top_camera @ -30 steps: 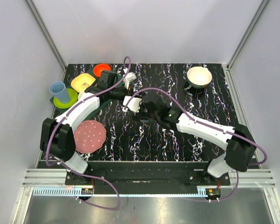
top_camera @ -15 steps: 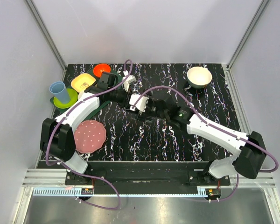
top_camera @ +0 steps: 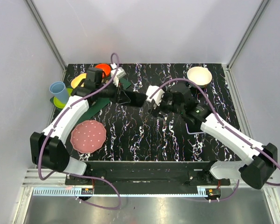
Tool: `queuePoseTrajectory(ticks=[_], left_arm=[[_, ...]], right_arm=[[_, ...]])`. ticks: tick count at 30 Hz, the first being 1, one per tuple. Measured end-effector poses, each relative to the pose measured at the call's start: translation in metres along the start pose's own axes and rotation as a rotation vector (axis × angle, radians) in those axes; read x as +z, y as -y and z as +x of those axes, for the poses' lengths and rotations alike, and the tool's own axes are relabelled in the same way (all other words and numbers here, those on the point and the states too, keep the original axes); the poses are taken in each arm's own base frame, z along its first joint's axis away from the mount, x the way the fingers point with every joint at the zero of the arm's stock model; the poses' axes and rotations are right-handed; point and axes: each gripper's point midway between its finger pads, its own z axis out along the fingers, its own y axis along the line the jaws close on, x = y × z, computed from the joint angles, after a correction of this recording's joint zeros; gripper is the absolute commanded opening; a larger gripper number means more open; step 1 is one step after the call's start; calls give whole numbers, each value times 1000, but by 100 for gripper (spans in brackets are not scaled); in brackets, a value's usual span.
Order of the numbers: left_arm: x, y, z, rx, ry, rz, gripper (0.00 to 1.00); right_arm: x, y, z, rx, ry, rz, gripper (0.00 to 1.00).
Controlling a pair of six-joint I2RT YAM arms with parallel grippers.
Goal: Take the phone out of the phone case
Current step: Pick up the phone at the center of the board.
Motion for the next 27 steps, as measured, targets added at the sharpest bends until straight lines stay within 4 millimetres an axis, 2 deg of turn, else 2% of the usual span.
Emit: queuePoseTrajectory(ticks=[9,10,16,20,27], left_arm=[[-54,-16,-34,-7,167,-69,0],[-58,-16,-36,-9,179,-72,0],[-85,-6,-40,5,266,-60,0],[-88,9,-39,17,304,1,0],[-74,26,-30,25,312,124,0]], right_arm=[[-25,14,2,75,49,13,100],[-29,20,4,91,51,26,100],[-44,31,2,162,98,33,100],[-47,29,-1,202,123,6,100],[-51,22,-3,256,151,-52,100]])
